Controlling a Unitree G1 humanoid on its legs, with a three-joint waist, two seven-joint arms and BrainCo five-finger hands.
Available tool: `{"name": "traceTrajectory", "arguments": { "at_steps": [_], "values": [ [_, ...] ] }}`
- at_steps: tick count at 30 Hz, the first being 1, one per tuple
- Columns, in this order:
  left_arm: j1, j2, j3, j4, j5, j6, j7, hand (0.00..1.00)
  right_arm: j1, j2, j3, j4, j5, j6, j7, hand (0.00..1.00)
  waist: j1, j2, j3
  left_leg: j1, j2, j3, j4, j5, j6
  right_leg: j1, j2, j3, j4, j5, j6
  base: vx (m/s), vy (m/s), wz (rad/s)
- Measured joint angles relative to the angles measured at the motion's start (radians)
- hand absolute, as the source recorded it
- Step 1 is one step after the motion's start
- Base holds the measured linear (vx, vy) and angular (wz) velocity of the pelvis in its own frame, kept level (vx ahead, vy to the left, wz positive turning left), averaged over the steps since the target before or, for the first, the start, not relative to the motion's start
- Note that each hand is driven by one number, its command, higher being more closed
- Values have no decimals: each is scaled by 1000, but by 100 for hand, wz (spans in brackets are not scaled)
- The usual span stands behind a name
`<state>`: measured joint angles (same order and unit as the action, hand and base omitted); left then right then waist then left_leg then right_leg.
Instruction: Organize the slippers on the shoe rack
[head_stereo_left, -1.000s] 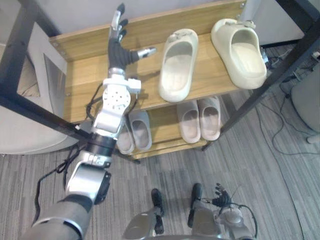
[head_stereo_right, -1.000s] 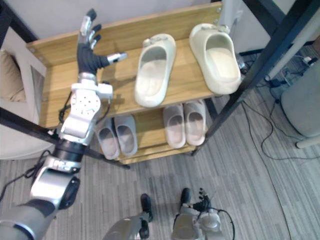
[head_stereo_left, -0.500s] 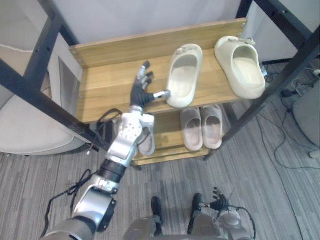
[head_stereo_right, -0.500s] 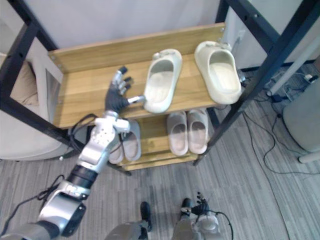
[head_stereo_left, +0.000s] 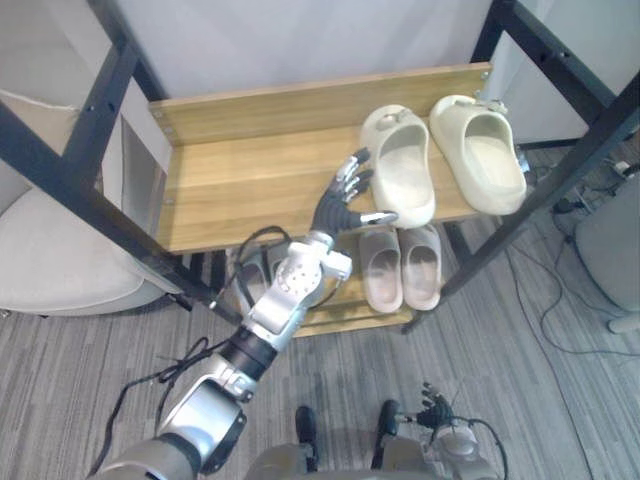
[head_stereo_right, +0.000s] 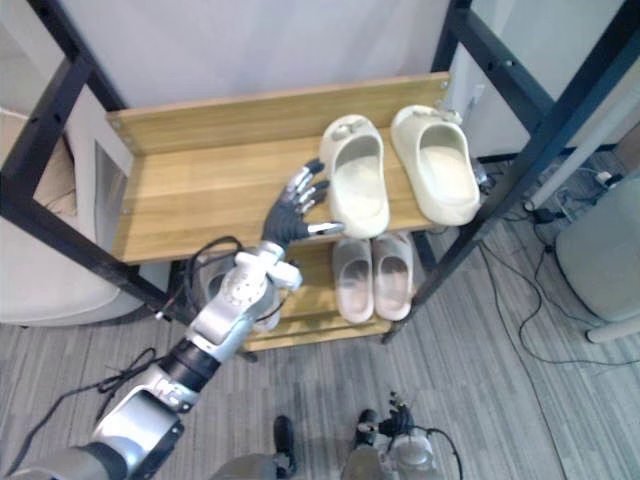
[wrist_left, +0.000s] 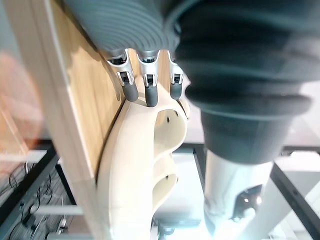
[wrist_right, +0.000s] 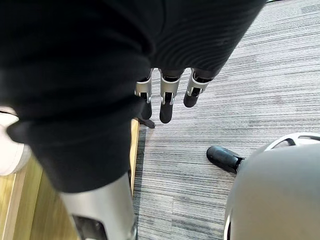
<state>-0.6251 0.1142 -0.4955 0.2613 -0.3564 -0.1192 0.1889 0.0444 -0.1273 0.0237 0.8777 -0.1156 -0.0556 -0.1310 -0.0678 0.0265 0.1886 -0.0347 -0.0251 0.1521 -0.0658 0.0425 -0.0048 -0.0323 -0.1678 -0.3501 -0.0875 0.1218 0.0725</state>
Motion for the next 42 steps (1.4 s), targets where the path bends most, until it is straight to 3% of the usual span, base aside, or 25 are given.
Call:
{"name": "traceTrajectory", "arguments": {
  "at_steps": [14, 26, 29, 33, 42],
  "values": [
    [-78, -10, 46, 102, 1, -3, 5, 0, 0, 0, -2, -9, 1, -1, 0, 0, -21, -8, 0, -1, 5, 32, 0, -12, -13, -19, 3, 28, -3, 2, -1, 7, 10, -7],
    [-93, 41, 109, 113, 2, 8, 4, 0, 14, 3, -2, -38, 2, -4, 3, 0, -32, -9, 0, -1, 13, 2, 1, -11, -11, -2, 11, -4, -1, -4, 4, 30, -5, 6],
    [-39, 67, 115, 22, -2, 10, 3, 0, 16, 3, -1, -37, 2, -4, 5, 0, -30, -9, 0, -1, 13, -10, 3, -11, -11, 5, 11, -16, -1, -7, 5, 14, 4, 13],
    [18, 69, 107, -158, -42, 9, -6, 0, 22, 3, 1, -32, 2, -3, 7, 0, -2, -10, -1, 0, 10, -32, 8, -11, -11, 22, 8, -30, 0, -14, 5, 15, 21, 18],
    [173, 78, -26, -438, -126, -5, -114, 0, 27, 0, 31, 9, 1, -3, 20, 0, 42, -5, -44, 2, 7, -94, 17, -11, -12, 41, -3, -92, 49, -59, 9, 16, 6, 21]
  ]
}}
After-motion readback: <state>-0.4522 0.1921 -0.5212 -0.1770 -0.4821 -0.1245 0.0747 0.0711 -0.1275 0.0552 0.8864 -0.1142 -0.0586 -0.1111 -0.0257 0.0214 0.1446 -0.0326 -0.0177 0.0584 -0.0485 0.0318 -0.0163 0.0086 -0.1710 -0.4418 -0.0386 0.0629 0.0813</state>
